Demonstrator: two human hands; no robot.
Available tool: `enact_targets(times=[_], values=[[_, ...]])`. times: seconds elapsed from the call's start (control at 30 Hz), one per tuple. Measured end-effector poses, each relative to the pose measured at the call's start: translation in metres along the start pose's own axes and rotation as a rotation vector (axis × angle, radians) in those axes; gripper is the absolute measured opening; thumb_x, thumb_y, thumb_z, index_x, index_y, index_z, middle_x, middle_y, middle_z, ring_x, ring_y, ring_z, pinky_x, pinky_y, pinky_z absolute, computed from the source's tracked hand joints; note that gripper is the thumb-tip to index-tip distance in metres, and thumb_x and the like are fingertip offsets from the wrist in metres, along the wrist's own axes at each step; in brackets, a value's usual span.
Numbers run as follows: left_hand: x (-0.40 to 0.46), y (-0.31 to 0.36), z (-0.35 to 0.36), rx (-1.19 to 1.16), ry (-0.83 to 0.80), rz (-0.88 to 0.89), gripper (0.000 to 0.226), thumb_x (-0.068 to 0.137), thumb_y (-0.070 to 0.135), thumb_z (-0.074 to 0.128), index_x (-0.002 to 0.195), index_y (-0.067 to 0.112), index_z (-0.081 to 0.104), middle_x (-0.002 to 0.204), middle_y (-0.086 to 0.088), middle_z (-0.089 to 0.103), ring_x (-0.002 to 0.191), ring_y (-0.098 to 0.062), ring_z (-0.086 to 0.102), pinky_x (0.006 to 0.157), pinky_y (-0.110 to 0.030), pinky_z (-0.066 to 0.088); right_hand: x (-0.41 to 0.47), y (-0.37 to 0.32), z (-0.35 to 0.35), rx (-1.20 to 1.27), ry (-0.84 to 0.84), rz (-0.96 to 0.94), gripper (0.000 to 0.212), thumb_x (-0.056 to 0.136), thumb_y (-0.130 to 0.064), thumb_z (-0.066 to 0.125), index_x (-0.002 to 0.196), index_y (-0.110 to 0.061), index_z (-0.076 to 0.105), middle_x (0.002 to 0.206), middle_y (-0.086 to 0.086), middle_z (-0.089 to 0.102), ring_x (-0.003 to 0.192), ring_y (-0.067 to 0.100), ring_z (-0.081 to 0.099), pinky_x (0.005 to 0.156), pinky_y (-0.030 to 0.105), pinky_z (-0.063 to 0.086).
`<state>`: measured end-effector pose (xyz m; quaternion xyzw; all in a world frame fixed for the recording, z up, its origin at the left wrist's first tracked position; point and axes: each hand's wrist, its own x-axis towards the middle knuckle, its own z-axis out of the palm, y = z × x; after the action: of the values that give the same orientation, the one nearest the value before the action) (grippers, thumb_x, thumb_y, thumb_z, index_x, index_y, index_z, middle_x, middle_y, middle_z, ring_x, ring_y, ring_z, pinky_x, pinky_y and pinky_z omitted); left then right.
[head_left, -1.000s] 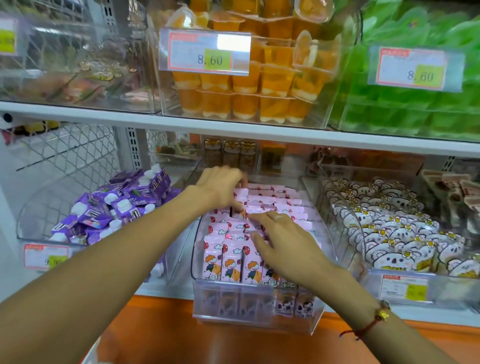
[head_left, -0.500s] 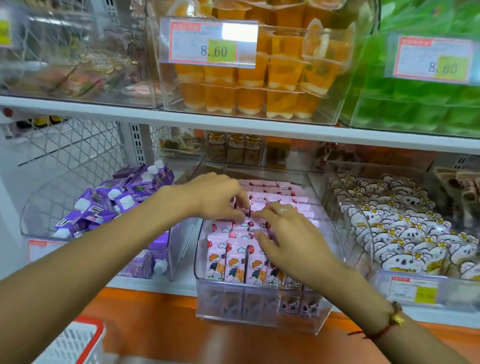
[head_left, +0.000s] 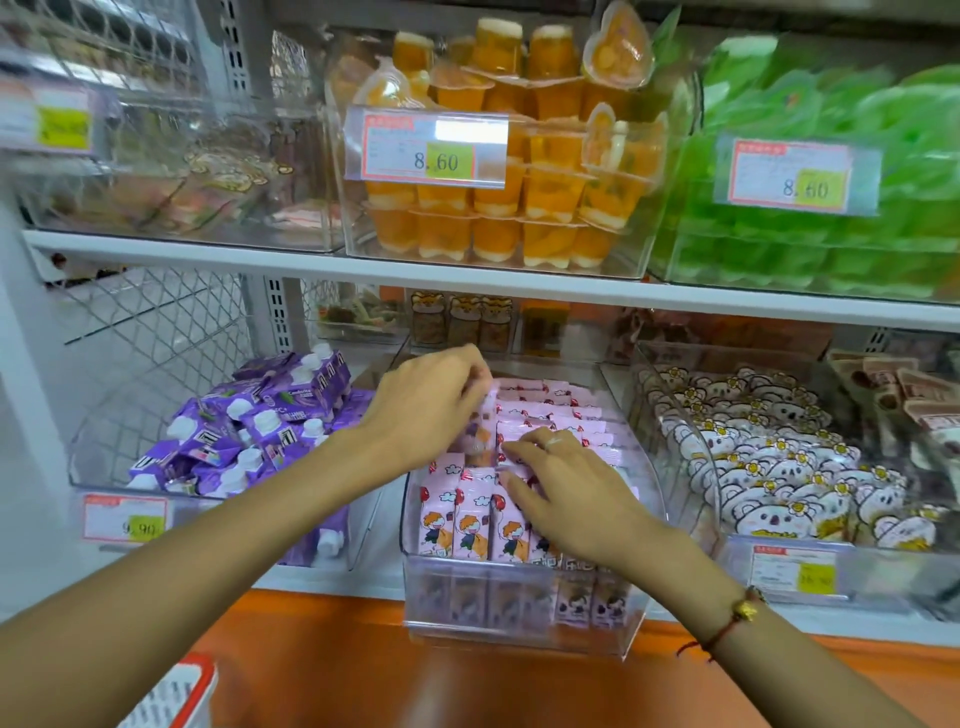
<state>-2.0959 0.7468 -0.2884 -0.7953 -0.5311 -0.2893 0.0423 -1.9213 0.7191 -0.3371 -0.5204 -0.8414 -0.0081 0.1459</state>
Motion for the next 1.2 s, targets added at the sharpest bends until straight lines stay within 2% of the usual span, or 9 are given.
enact_targets(times=[0.17,0.3,0.4,0.53,0.6,0.73,0.87,1.07,1.2], values=[[-0.018,0.005,-0.014,-0.504,0.249,-0.144,0.011,0.095,0.03,0.055,0.097,0.022,0.063,0.093,0.007,0.068,0.088,-0.009,0.064,0.078,-0.032,0.052,0.002,0.001,-0.003,0.099,0.028,0.01,0.049,0.095,-0.043,0.049,0.137,-0.018,0.046,0.13,0.004,0.051,0.12,0.021,0.043,0.094,0.029,0.037],[-0.041,0.013,-0.013,-0.873,0.436,-0.231,0.009,0.092,0.02,0.06,0.085,0.026,0.064,0.084,0.01,0.067,0.074,0.008,0.06,0.069,-0.008,0.046,-0.002,-0.012,-0.013,0.494,0.13,0.021,0.071,0.082,-0.055,0.063,0.143,-0.034,0.033,0.145,-0.011,0.038,0.133,0.007,0.032,0.102,0.024,0.028],[-0.052,0.019,-0.011,-0.977,0.492,-0.225,0.006,0.092,0.018,0.06,0.091,0.018,0.066,0.084,0.012,0.068,0.076,0.008,0.062,0.069,-0.007,0.045,-0.001,-0.025,-0.017,0.655,0.16,-0.074,0.053,0.085,-0.041,0.067,0.134,-0.034,0.048,0.131,-0.016,0.054,0.119,-0.001,0.048,0.097,0.018,0.037],[-0.059,0.021,-0.009,-1.038,0.431,-0.185,0.013,0.094,0.022,0.056,0.105,0.026,0.061,0.095,0.021,0.067,0.095,0.008,0.062,0.076,-0.008,0.048,0.001,-0.032,-0.023,0.958,0.259,0.042,0.032,0.084,-0.017,0.072,0.114,-0.018,0.061,0.104,-0.007,0.07,0.091,0.003,0.066,0.081,0.018,0.051],[-0.062,0.016,-0.007,-1.011,0.393,-0.172,0.018,0.094,0.016,0.056,0.109,0.026,0.058,0.101,0.022,0.064,0.099,0.012,0.058,0.076,-0.004,0.045,0.002,-0.029,-0.025,1.116,0.278,0.177,0.027,0.083,-0.018,0.072,0.107,-0.022,0.06,0.097,-0.01,0.072,0.086,0.0,0.067,0.082,0.019,0.053],[-0.067,0.01,0.0,-0.914,0.258,-0.175,0.03,0.092,0.004,0.058,0.102,0.032,0.059,0.103,0.016,0.063,0.098,0.005,0.059,0.073,-0.005,0.044,0.001,-0.025,-0.025,1.43,0.216,0.359,0.022,0.083,-0.017,0.072,0.096,-0.026,0.057,0.076,-0.012,0.074,0.071,-0.002,0.069,0.054,0.008,0.048],[-0.071,0.011,0.001,-0.822,0.177,-0.11,0.031,0.088,0.009,0.066,0.108,0.033,0.062,0.105,0.02,0.063,0.104,0.003,0.058,0.08,-0.007,0.045,0.001,-0.034,-0.026,1.555,0.16,0.432,0.031,0.082,-0.017,0.072,0.109,-0.007,0.059,0.094,0.006,0.075,0.075,0.009,0.072,0.055,0.014,0.051],[-0.078,0.015,0.002,-0.757,0.166,-0.108,0.06,0.069,0.024,0.085,0.115,0.039,0.049,0.106,0.031,0.06,0.096,0.006,0.06,0.077,-0.007,0.047,0.003,-0.044,-0.022,1.519,0.212,0.372,0.027,0.081,-0.019,0.073,0.104,-0.011,0.061,0.081,0.0,0.073,0.07,0.007,0.069,0.058,0.017,0.052],[-0.08,0.015,-0.003,-0.702,0.192,-0.097,0.052,0.077,0.02,0.079,0.113,0.044,0.048,0.106,0.037,0.06,0.099,0.011,0.059,0.079,-0.005,0.045,0.001,-0.045,-0.024,1.613,0.159,0.287,0.035,0.078,-0.025,0.071,0.107,-0.01,0.059,0.091,0.002,0.073,0.082,0.011,0.07,0.069,0.02,0.055]])
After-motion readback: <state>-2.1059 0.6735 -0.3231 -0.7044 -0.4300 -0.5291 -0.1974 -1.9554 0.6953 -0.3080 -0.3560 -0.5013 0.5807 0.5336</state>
